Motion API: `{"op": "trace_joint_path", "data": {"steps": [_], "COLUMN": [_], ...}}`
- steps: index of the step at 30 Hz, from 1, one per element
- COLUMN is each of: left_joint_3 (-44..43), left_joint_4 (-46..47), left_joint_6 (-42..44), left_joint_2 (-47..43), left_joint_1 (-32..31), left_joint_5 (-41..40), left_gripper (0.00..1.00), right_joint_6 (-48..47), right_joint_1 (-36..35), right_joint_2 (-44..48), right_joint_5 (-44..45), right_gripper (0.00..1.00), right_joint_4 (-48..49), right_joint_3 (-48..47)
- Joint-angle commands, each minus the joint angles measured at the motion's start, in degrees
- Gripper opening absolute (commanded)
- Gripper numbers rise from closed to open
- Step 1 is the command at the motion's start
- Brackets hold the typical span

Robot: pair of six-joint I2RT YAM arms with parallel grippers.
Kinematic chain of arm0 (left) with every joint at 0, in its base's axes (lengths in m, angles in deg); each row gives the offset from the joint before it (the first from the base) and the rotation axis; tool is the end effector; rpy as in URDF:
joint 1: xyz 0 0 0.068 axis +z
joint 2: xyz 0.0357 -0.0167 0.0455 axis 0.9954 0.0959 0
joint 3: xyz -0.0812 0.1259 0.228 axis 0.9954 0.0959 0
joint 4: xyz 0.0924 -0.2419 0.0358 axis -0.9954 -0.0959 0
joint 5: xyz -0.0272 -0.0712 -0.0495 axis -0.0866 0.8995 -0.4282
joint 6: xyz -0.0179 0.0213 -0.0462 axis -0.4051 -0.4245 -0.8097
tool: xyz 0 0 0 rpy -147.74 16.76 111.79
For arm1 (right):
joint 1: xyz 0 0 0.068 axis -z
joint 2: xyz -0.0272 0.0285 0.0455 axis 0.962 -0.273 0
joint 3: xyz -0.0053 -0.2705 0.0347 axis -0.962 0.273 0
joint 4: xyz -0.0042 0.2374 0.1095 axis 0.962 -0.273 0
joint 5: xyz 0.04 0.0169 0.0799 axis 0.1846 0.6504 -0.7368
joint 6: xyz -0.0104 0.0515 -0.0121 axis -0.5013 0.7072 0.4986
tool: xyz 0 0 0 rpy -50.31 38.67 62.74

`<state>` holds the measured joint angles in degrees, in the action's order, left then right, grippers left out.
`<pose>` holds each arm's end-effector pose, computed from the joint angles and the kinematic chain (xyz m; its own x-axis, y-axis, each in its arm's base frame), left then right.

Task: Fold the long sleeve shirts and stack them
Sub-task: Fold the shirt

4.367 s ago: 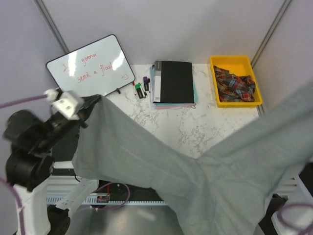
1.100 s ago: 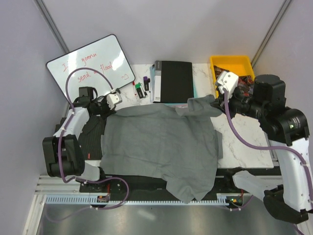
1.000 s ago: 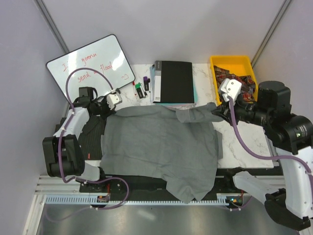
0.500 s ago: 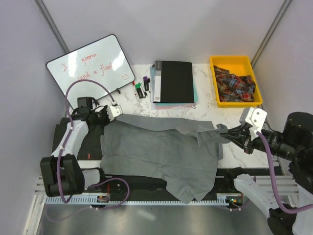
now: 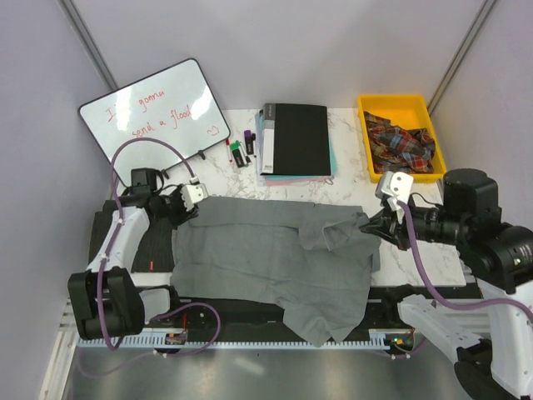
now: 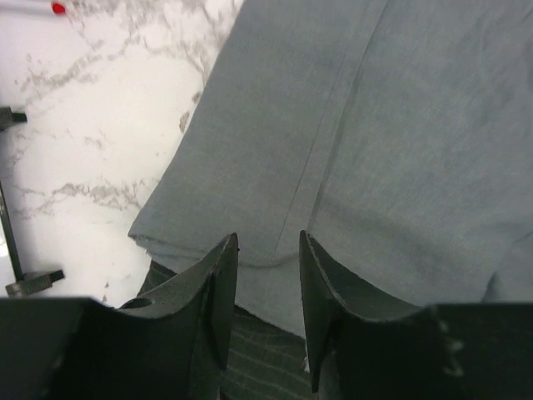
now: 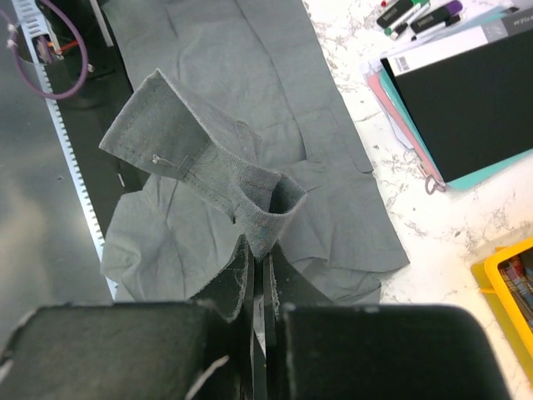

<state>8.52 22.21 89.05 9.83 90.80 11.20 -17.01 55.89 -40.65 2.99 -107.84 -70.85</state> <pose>0.2269 0.0033 0.2270 -0.0756 0.7485 -0.6588 0.8891 0.3498 0.2953 0.0578 0.0431 0.4609 -0.1192 -0.4346 -0.8927 -0.9086 0.4102 -0.0784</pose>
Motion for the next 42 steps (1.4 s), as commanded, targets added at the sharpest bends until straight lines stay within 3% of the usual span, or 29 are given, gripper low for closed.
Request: {"op": "trace_joint_path", "data": {"steps": [1, 2, 3, 9, 14, 19, 23, 26, 34, 39, 42], "left_joint_3": [-6.3, -6.8, -7.7, -10.6, -13.6, -16.4, -16.5, -18.3, -18.1, -17.9, -18.0], "left_joint_4": [-3.4, -3.4, -3.3, -3.4, -3.3, -2.6, -1.6, -2.1, 3.6, 4.2, 5.4], "left_joint_6": [-12.8, -15.3, -17.7, -31.4, -42.8, -47.0, -45.1, -47.5, -57.5, -59.7, -60.7], "left_joint_2": [-3.9, -5.7, -6.9, -15.5, -20.7, -21.0, -21.2, -18.7, -16.5, -13.6, -11.4], "left_joint_1": [0.2, 0.0, 0.1, -0.1, -1.5, -9.9, -22.6, -28.7, -40.0, -43.3, -45.4], "left_joint_5": [13.9, 16.0, 19.8, 25.3, 32.8, 26.4, 14.9, 14.2, 2.4, -0.6, -3.7], "left_gripper": [0.47, 0.61, 0.69, 0.74, 0.82, 0.88, 0.94, 0.99, 0.98, 0.81, 0.65], "right_joint_6": [-3.3, -3.2, -3.1, 2.7, 4.9, 5.2, 4.2, 3.0, 2.7, 2.5, 1.8], "right_joint_1": [-0.1, -0.1, -0.1, -1.9, -11.4, -21.0, -23.3, -25.9, -28.8, -30.5, -31.2], "right_joint_2": [-5.6, -6.6, -7.8, -16.7, -22.1, -24.7, -26.8, -28.5, -30.5, -31.6, -32.1], "right_joint_5": [0.8, 0.4, -0.2, -5.0, -2.0, 2.5, 3.1, 5.7, 8.5, 9.9, 10.0], "right_gripper": [0.00, 0.00, 0.00, 0.04, 0.06, 0.06, 0.05, 0.05, 0.06, 0.08, 0.08], "right_joint_4": [7.6, 9.0, 10.3, 22.2, 28.7, 32.0, 32.2, 31.5, 32.4, 32.5, 32.7], "right_joint_3": [3.0, 4.0, 4.4, 3.9, 3.2, 5.3, 4.7, 3.2, 2.7, 2.0, 1.4]}}
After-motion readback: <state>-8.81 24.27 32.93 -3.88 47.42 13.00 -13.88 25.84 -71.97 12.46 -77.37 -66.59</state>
